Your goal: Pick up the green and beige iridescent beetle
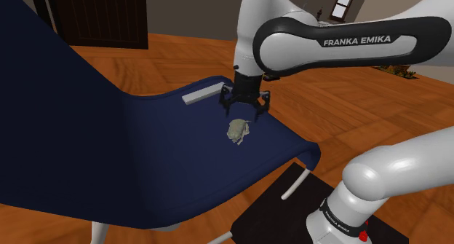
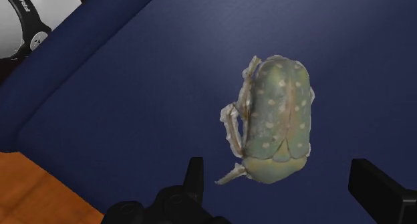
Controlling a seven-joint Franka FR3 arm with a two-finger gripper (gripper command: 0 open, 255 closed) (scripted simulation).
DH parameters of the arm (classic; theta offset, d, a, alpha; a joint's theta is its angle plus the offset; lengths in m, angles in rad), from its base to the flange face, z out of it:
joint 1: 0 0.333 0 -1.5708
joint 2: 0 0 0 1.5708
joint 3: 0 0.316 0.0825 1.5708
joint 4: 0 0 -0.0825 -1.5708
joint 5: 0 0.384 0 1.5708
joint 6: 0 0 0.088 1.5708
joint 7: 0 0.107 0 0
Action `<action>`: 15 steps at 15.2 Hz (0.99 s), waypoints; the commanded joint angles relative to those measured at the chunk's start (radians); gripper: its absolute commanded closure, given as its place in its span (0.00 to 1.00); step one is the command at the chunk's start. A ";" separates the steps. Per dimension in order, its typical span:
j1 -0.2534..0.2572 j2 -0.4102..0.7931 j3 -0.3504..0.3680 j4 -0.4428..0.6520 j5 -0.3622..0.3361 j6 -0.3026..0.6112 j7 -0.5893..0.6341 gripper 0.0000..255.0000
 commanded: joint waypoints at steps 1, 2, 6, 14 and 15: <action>0.001 0.001 0.009 -0.027 0.003 0.029 0.009 0.00; 0.001 0.003 0.012 -0.038 0.005 0.042 0.011 0.00; 0.001 0.008 0.019 -0.056 0.006 0.064 0.014 1.00; 0.001 0.007 0.018 -0.056 0.006 0.064 0.014 1.00; 0.001 0.007 0.018 -0.056 0.006 0.064 0.014 1.00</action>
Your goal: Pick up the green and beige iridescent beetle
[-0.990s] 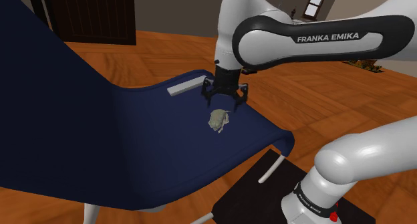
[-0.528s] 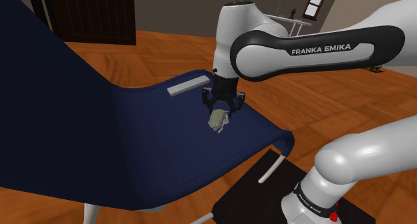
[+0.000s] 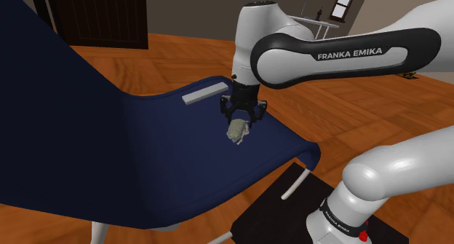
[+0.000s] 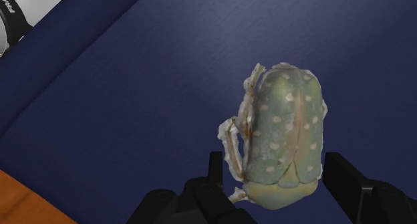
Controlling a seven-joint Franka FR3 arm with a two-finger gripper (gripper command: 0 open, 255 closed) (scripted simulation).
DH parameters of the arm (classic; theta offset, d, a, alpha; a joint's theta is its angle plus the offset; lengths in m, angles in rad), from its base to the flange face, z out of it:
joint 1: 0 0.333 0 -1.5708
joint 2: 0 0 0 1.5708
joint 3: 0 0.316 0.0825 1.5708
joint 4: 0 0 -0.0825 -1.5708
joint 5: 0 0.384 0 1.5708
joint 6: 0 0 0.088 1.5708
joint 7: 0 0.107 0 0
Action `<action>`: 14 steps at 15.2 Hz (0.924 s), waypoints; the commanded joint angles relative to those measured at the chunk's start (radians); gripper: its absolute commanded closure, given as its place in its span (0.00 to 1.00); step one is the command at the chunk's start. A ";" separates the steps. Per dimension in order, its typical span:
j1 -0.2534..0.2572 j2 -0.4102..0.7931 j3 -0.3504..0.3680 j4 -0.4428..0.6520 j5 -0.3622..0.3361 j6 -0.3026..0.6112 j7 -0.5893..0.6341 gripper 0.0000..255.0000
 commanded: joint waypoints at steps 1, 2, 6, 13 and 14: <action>0.000 -0.003 -0.004 0.010 -0.001 -0.015 -0.002 1.00; 0.000 -0.005 -0.008 0.022 -0.002 -0.028 -0.004 1.00; -0.002 -0.012 -0.022 0.069 -0.007 -0.082 -0.011 1.00; -0.008 -0.014 -0.042 0.159 -0.018 -0.174 -0.021 1.00; -0.009 -0.014 -0.045 0.172 -0.019 -0.187 -0.022 1.00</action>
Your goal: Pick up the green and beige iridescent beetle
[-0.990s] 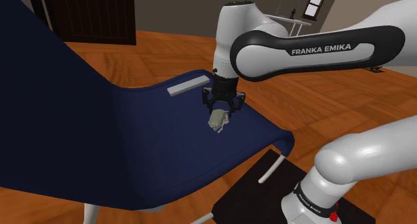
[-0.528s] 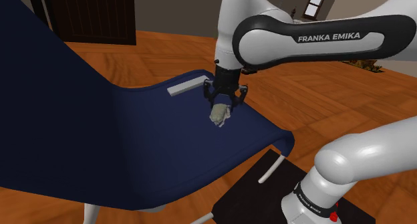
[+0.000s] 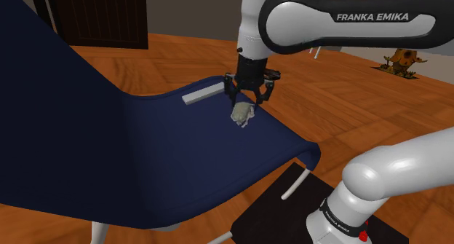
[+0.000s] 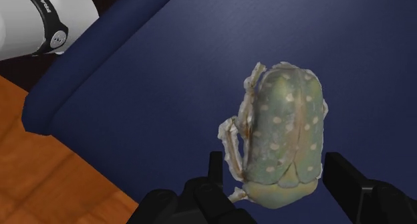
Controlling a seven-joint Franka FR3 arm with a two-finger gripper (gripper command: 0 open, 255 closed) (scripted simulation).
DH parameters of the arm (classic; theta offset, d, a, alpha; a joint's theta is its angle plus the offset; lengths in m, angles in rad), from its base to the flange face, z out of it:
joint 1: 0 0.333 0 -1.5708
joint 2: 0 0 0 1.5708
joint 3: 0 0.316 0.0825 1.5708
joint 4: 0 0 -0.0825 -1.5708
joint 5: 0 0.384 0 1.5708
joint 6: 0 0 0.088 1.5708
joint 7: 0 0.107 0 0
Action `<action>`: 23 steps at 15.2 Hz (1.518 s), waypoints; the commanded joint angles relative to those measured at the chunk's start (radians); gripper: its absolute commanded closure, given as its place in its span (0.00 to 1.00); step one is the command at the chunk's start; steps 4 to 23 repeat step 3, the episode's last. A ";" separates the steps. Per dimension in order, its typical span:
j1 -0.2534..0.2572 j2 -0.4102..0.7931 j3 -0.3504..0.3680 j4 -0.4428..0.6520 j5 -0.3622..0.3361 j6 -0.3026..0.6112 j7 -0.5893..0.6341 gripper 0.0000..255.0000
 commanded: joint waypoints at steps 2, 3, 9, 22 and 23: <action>-0.003 0.003 -0.005 0.033 -0.005 -0.031 -0.002 1.00; -0.003 0.003 -0.005 0.033 -0.005 -0.031 -0.002 1.00; -0.003 0.003 -0.005 0.033 -0.005 -0.031 -0.002 1.00; -0.003 0.003 -0.005 0.033 -0.005 -0.031 -0.002 1.00; -0.003 0.003 -0.005 0.033 -0.005 -0.031 -0.002 1.00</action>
